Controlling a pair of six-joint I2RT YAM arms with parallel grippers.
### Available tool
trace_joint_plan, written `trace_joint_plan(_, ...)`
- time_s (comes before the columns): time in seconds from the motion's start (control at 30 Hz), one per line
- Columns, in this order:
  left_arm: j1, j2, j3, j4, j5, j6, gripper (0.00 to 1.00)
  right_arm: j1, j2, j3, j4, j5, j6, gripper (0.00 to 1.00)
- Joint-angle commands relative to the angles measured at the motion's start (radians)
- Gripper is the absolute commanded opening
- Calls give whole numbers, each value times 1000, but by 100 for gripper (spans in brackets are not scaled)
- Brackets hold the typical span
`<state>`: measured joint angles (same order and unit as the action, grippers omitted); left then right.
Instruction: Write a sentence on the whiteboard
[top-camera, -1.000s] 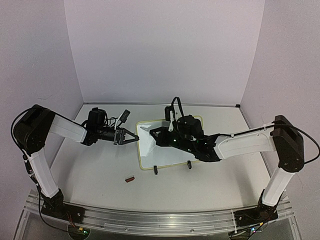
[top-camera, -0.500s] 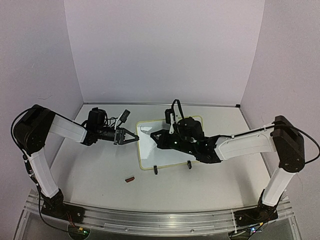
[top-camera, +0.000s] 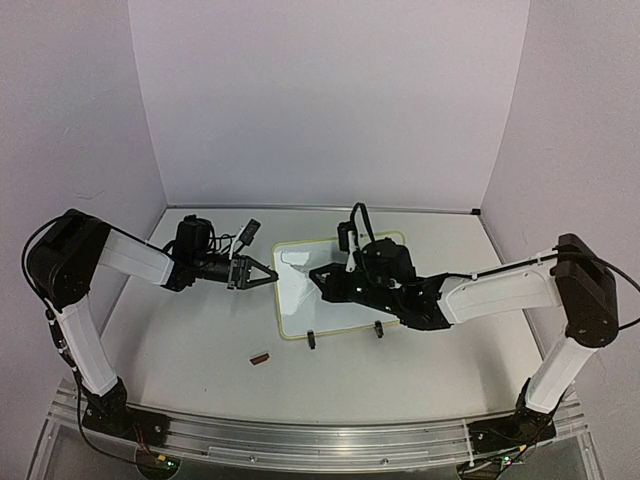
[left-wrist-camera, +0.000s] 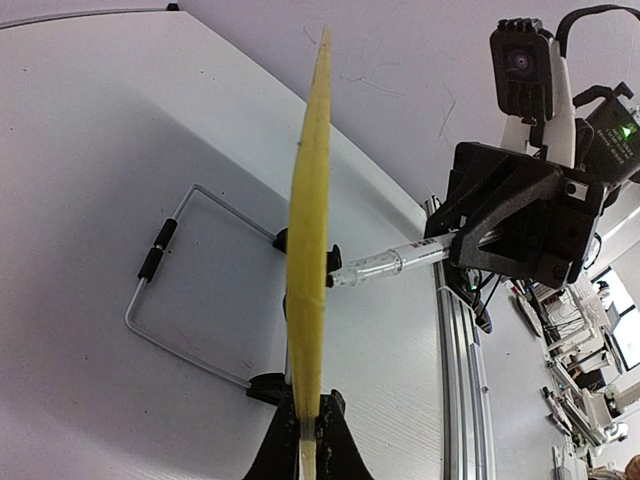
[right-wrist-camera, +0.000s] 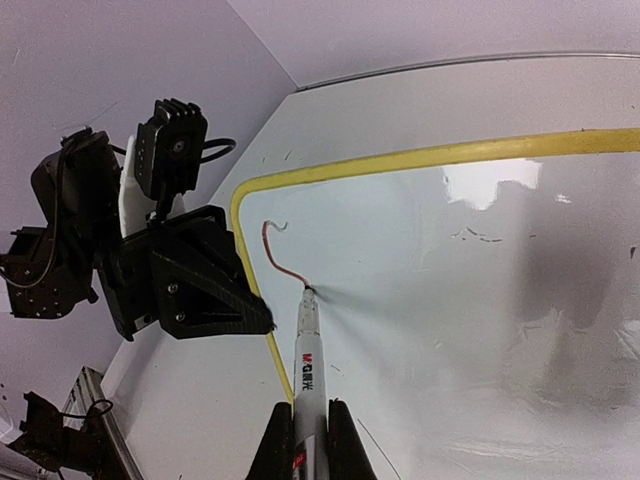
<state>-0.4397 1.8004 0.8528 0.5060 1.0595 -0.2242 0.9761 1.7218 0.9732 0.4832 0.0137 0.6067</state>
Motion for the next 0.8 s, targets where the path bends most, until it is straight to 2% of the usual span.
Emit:
trace_joint_plan(0.0,-7,-24,-5,-11,9,32,0,5,-18,-5,-24,9,8,0)
trace_joint_plan(0.6,-7,-27,-6,-10,10,32,0,19,74,101,-25,-13,-4,0)
trace_joint_plan(0.77,-7,-26,-8,-10,9,32,0,22,40,83,38,-38,2,0)
